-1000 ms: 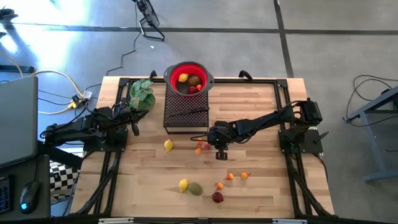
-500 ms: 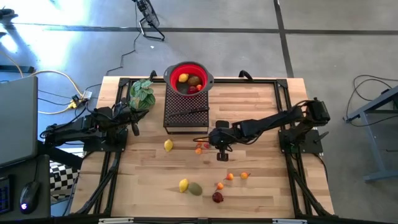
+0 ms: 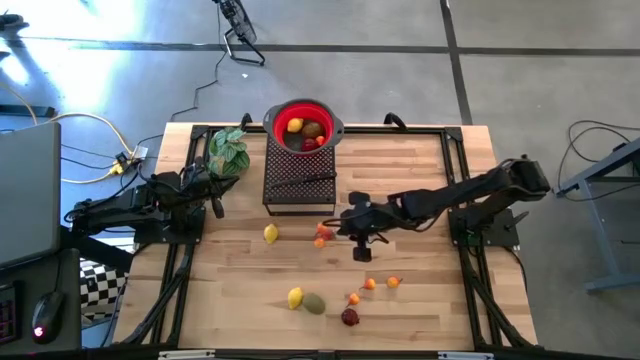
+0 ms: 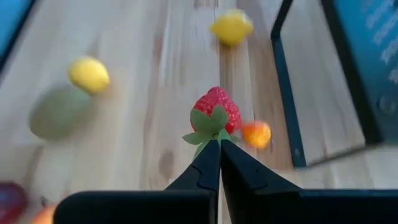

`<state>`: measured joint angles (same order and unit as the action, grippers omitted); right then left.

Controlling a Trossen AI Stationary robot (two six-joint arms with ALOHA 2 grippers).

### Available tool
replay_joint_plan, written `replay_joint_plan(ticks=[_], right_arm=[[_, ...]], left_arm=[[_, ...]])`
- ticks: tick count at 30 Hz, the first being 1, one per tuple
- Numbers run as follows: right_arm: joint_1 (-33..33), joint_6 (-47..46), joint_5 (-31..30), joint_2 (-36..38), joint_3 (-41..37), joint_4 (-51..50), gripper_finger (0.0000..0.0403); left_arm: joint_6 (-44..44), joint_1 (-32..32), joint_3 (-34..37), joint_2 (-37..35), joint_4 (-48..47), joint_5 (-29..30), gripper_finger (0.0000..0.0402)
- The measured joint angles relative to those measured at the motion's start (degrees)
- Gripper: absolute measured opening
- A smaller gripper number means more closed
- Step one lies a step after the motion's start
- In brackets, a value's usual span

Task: Pick & Place Fruit
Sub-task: Put the strawberry into the red strainer bowl

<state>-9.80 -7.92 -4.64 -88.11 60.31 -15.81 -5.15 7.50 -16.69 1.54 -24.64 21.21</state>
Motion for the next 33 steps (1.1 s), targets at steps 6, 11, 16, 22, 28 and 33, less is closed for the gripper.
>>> replay_joint_plan(ticks=[6, 11, 16, 22, 28, 33], right_arm=[[0.0, 0.6, -1.9, 1.8, 0.0, 3.4, 0.0003], [0.4, 3.9, -4.5, 2.7, -0.1, 6.4, 0.0003], [1.7, 7.6, -4.4, 2.8, 0.0, 11.8, 0.0003], [5.4, 13.1, -4.4, 2.8, 0.0, 17.8, 0.0003], [10.8, 17.4, -4.3, 2.8, 2.6, 18.7, 0.0003], [14.8, 20.5, -4.1, 2.8, 6.0, 18.2, 0.0003]], left_arm=[[-1.8, 0.0, 0.0, 0.0, -0.5, 0.0, 0.0000], [-2.8, 0.0, 0.0, 0.0, -2.5, 0.0, 0.0000], [-3.0, 0.0, 0.0, 0.0, -2.9, 0.0, 0.0000], [-2.9, 0.0, 0.0, 0.0, -2.7, 0.0, 0.0000], [-2.9, 0.0, 0.0, 0.0, -2.7, 0.0, 0.0000], [-2.9, 0.0, 0.0, 0.0, -2.7, 0.0, 0.0000]])
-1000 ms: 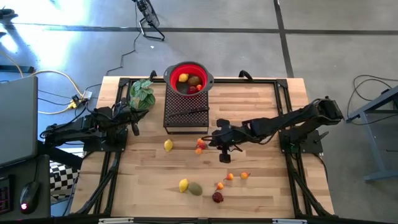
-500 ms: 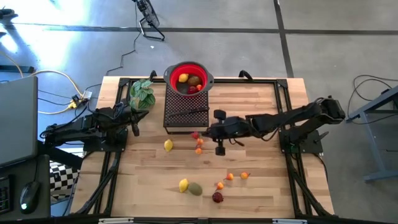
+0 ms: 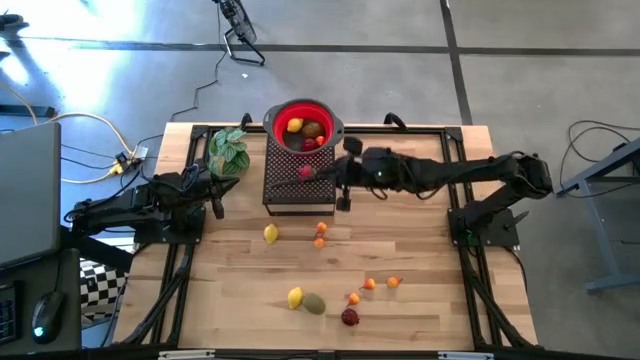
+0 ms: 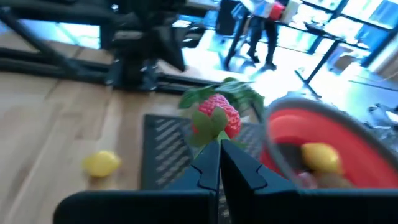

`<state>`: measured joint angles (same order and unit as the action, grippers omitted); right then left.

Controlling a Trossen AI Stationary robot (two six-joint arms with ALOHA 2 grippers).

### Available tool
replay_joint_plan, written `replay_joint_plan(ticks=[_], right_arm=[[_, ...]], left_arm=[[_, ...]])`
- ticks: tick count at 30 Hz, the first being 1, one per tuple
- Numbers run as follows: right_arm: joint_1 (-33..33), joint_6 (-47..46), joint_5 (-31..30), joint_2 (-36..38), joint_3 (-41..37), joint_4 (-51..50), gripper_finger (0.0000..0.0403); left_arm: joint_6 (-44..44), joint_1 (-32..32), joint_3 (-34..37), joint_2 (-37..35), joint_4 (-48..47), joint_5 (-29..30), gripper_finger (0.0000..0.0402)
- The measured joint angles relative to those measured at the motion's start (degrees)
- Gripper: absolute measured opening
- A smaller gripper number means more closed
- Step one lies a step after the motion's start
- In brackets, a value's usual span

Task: Pick & Place Fruit
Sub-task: Put the strawberry into the red strainer bowl, then put the top lemon into the red strainer bowl

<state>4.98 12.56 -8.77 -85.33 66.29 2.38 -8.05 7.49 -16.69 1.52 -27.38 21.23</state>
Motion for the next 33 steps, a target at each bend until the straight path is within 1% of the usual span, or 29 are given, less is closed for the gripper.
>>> replay_joint_plan(ticks=[4, 8, 12, 18, 23, 26, 29, 33], right_arm=[[2.8, 1.2, 0.6, 0.0, 2.6, -0.6, 0.0003], [5.2, 1.2, 3.3, 0.0, 4.2, -0.8, 0.0003], [7.1, 2.5, 3.4, -0.8, 6.5, -0.8, 0.0003], [9.2, 4.4, 5.0, -6.0, 12.7, -5.4, 0.0003], [11.6, 8.1, 4.6, -11.6, 18.9, -10.5, 0.0003], [13.9, 8.6, 4.6, -13.9, 21.6, -12.5, 0.0003], [16.3, 8.6, 5.0, -15.1, 22.4, -12.5, 0.0003], [19.3, 8.5, 8.4, -16.3, 22.4, -13.1, 0.0003]], left_arm=[[0.0, 0.0, 0.0, 0.0, 0.0, 0.0, 0.0000], [0.0, 0.0, 0.0, 0.0, 0.2, 0.0, 0.0000], [0.0, 0.0, 0.0, 0.0, 0.2, 0.0, 0.0000], [0.0, 0.0, 0.0, 0.0, 0.3, 0.3, 0.0000], [0.0, 0.0, 0.0, 0.0, 0.3, 0.3, 0.0000], [0.0, 0.0, 0.0, 0.0, 0.3, 0.3, 0.0000], [0.0, 0.0, 0.0, 0.0, 0.3, 0.4, 0.0000], [0.0, 0.0, 0.0, 0.0, 0.3, 0.4, 0.0000]])
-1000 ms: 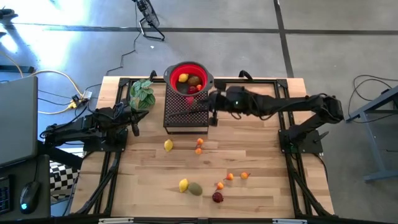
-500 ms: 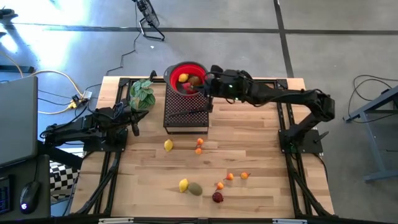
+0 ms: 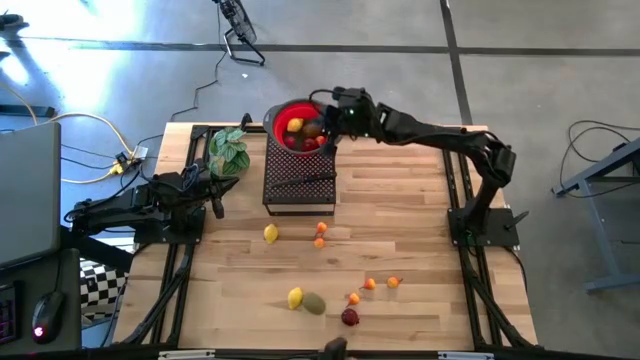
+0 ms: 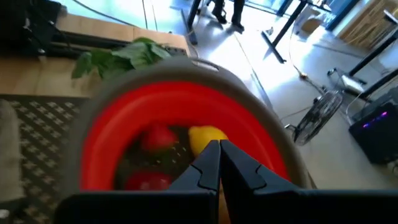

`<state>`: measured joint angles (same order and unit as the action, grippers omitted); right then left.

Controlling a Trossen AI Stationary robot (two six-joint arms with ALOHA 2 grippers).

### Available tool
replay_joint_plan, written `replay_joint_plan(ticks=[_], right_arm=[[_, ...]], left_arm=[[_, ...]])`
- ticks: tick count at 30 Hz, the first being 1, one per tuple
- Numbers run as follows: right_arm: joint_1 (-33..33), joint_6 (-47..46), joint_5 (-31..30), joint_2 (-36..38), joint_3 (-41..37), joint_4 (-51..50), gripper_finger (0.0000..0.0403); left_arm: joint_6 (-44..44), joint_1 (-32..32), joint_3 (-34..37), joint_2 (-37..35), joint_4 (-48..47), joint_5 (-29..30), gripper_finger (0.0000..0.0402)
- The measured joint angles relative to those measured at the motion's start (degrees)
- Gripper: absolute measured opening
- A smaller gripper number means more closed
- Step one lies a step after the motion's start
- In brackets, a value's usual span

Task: Pick & Place Fruit
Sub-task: Put the top lemon into the red strainer bowl

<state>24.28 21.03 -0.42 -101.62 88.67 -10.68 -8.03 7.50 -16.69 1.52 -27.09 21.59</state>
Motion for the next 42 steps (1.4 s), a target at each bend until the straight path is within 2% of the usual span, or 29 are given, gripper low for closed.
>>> replay_joint_plan(ticks=[4, 9, 15, 21, 25, 28, 33, 42], right_arm=[[1.4, -0.1, -0.1, -0.1, 0.0, 0.6, 0.0003], [-0.1, -0.4, -2.2, 2.1, 0.0, 0.7, 0.0003], [-4.7, -5.4, -2.6, 5.0, 0.0, -2.3, 0.0003], [-11.2, -9.4, -2.7, 6.7, 0.0, -14.1, 0.0003], [-16.9, -12.1, -8.0, 6.7, -1.3, -17.7, 0.0003], [-21.2, -15.1, -13.0, 6.7, -3.9, -17.4, 0.0003], [-26.8, -20.6, -17.9, 6.7, -9.2, -14.1, 0.0003], [-32.6, -28.7, -21.0, 6.6, -18.5, -1.4, 0.0003]], left_arm=[[0.0, 0.0, 0.0, 0.0, 0.0, 0.0, 0.0000], [0.0, 0.0, 0.0, 0.0, 0.0, 0.0, 0.0000], [0.0, 0.0, 0.0, 0.0, -0.1, 0.0, 0.0000], [0.2, 0.0, 0.0, 0.0, -0.1, 0.0, 0.0000], [0.2, 0.0, 0.0, 0.0, -0.1, 0.0, 0.0000], [0.2, 0.0, 0.0, 0.0, -0.1, 0.0, 0.0000], [0.2, 0.0, 0.0, 0.0, -0.1, 0.0, 0.0000], [0.2, 0.0, 0.0, 0.0, -0.1, 0.0, 0.0000]])
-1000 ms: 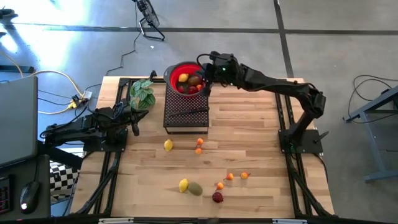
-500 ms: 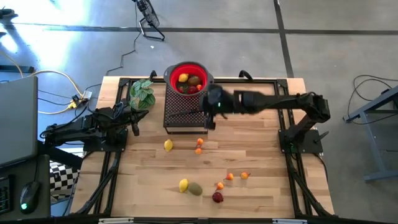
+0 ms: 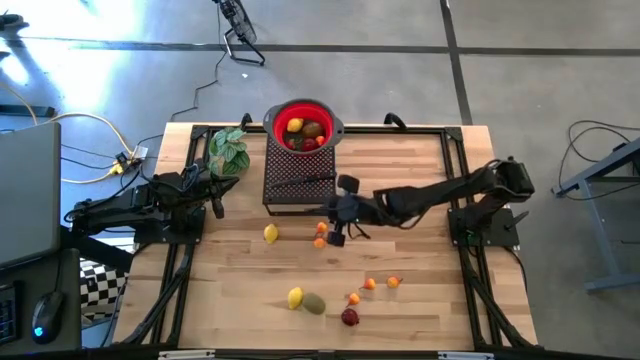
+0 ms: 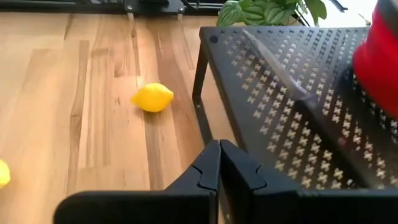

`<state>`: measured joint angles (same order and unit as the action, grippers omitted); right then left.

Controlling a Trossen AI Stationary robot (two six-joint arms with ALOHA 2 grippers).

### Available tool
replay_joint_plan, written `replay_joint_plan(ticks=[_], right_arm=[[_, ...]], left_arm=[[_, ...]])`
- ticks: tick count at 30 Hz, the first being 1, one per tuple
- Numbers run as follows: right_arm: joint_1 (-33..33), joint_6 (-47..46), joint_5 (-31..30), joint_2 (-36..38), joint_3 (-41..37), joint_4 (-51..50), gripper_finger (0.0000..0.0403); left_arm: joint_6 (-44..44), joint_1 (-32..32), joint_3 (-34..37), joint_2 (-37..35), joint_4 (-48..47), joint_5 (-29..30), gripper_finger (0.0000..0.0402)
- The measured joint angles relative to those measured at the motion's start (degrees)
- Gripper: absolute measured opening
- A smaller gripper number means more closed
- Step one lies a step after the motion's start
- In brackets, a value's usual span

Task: Pick & Place Fruit
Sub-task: Put the top lemon into the red strainer bowl

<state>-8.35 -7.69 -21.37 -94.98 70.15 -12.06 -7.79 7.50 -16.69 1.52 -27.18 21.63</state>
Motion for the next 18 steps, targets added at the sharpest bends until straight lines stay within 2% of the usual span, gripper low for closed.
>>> replay_joint_plan(ticks=[12, 18], right_arm=[[-6.8, -9.2, -6.9, 0.0, -1.8, -6.7, 0.0003], [-9.4, -11.8, -7.2, 0.0, -1.8, -9.4, 0.0003]], left_arm=[[0.0, 0.0, 0.0, 0.0, 0.0, 0.0, 0.0000], [0.0, 0.0, 0.0, 0.0, 0.0, 0.0, 0.0000]])
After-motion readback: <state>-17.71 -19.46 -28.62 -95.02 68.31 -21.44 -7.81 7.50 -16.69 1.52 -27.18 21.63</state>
